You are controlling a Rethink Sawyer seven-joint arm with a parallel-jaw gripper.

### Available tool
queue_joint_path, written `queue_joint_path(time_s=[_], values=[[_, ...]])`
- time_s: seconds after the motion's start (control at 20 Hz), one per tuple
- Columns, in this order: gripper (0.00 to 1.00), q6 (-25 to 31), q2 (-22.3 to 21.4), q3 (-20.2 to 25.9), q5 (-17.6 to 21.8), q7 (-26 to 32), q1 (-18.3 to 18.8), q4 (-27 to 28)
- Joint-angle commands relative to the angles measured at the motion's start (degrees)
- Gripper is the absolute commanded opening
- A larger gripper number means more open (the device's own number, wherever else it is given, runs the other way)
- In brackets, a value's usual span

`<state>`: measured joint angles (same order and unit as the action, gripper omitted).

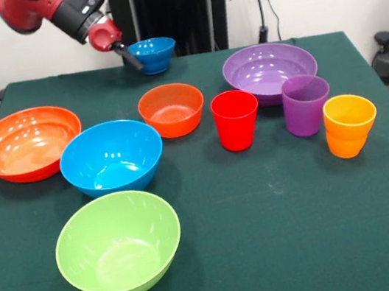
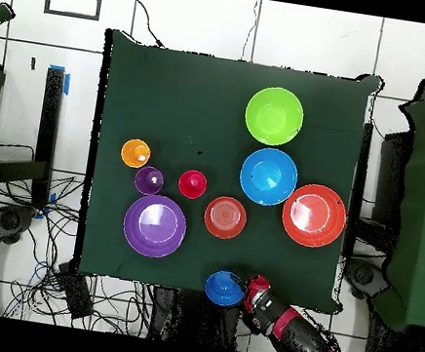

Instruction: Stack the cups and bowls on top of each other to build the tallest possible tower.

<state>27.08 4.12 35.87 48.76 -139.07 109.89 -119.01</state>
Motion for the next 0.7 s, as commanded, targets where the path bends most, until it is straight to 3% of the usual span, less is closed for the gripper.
queue_joint_path(time_s=[0.05,0.3,0.5,0.7], values=[[0.00,-33.45,-24.39,-17.20,19.67,-15.40,-33.04,-1.21],[0.00,-35.93,-23.37,-18.94,13.17,-7.08,-32.44,-2.47],[0.00,-36.37,-22.79,-19.48,11.76,-5.49,-32.71,-1.90],[0.00,-33.55,-23.49,-17.05,11.15,-5.01,-30.79,-1.99]])
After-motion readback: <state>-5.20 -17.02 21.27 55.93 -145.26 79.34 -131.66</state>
